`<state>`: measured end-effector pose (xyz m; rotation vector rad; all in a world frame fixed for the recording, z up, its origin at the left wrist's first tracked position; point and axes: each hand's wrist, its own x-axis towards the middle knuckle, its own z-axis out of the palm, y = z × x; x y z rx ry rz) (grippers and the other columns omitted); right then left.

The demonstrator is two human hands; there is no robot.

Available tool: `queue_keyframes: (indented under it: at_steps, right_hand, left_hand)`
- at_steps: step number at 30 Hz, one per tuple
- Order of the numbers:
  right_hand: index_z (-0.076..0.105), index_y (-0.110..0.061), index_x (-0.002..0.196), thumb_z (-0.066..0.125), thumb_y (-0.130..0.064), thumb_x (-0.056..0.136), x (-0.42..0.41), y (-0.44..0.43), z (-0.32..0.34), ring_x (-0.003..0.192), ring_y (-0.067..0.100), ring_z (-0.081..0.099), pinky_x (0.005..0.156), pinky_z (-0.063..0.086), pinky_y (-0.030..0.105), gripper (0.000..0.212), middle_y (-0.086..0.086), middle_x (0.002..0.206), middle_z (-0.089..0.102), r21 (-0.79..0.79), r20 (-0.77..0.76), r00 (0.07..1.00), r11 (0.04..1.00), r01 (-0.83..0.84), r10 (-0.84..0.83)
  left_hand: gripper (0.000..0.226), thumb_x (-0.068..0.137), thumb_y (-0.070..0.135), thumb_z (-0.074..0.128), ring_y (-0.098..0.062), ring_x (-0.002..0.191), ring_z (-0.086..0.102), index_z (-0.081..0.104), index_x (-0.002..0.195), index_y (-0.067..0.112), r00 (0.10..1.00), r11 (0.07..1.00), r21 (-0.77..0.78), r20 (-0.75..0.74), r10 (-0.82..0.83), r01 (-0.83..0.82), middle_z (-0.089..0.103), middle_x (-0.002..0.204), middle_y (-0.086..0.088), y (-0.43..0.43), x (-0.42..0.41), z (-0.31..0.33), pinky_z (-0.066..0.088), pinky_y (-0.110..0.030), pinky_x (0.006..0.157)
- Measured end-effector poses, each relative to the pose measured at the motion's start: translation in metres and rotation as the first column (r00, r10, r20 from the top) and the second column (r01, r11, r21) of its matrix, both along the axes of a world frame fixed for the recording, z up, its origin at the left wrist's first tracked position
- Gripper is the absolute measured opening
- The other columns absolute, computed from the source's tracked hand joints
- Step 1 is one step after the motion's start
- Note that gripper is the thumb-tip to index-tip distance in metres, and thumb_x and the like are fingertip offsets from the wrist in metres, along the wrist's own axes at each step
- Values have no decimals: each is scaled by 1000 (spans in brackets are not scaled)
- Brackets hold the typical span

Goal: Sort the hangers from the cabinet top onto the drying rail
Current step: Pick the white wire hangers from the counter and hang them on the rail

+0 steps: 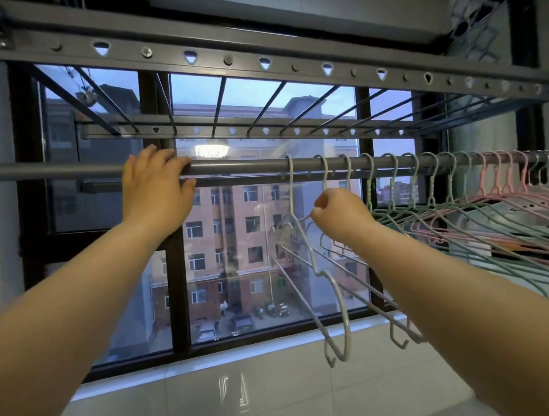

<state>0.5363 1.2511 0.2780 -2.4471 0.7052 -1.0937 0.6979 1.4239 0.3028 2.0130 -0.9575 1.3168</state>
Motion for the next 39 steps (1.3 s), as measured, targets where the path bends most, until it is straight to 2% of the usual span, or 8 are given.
queue_keyframes:
  at_steps: [3, 5, 8, 14, 26, 30, 33, 39]
  right_hand:
    - [59, 1, 110, 42, -13, 94, -11, -1, 1, 95, 33, 56, 74, 40, 31, 27, 19, 112, 62, -62, 0, 1000, 998, -8, 8]
    - [60, 0, 110, 41, -14, 94, -19, -1, 2, 92, 32, 56, 72, 39, 30, 28, 19, 113, 62, -86, -1, 1000, 996, -27, 27]
    - [61, -1, 107, 41, -13, 93, -39, -3, 1, 83, 31, 51, 69, 37, 31, 28, 20, 109, 63, -146, -16, 999, 988, -41, 39]
    - [60, -7, 109, 43, -18, 93, -124, -43, -11, 100, 32, 57, 84, 48, 40, 25, 14, 111, 63, -234, -34, 999, 972, -34, 27]
    - [63, -12, 99, 44, -19, 90, -396, -225, -89, 94, 28, 58, 72, 43, 31, 22, 10, 102, 66, -231, -167, 957, 953, 195, -236]
    - [62, -15, 108, 41, -20, 93, -479, -287, -123, 100, 22, 58, 83, 47, 29, 27, 6, 111, 65, -114, -252, 911, 945, 306, -325]
    - [62, -15, 111, 41, -20, 94, -533, -338, -147, 98, 17, 59, 80, 45, 22, 28, 4, 111, 66, -56, -267, 886, 924, 379, -379]
    - [62, -14, 111, 41, -18, 93, -611, -451, -202, 99, 18, 61, 77, 44, 20, 28, 3, 110, 66, 93, -372, 787, 824, 559, -492]
  left_hand:
    - [32, 90, 22, 50, -29, 122, 40, 55, 120, 12, 991, 990, -43, -18, -133, 132, 55, 123, -12, -5, -33, -6, 27, -44, 105]
    - [27, 92, 25, 47, -23, 103, 50, 57, 115, 16, 963, 967, -56, -98, -251, 247, 58, 107, -3, -8, -56, -11, 40, -38, 85]
    - [16, 92, 32, 45, -13, 84, 54, 59, 100, 27, 916, 939, -9, -213, -339, 345, 58, 86, 8, -17, -90, -18, 40, -25, 61]
    - [13, 88, 28, 50, -19, 81, 62, 56, 78, 36, 808, 837, -56, -231, -541, 544, 65, 79, 10, -58, -189, -31, 51, -38, 76]
    - [11, 86, 21, 56, -19, 72, 61, 67, 82, 22, 583, 657, -53, -412, -700, 752, 60, 65, 15, -297, -415, -135, 48, -31, 70]
    - [15, 87, 32, 53, -9, 75, 58, 59, 76, 40, 516, 598, 38, -551, -656, 801, 59, 70, 18, -388, -483, -175, 41, -21, 65]
    - [15, 89, 35, 49, -5, 77, 55, 64, 91, 34, 490, 557, 104, -625, -608, 824, 61, 82, 17, -456, -524, -203, 38, -14, 63]
    - [18, 90, 26, 49, -16, 92, 62, 66, 95, 24, 380, 471, 132, -790, -481, 872, 69, 95, 4, -598, -580, -251, 47, -25, 81]
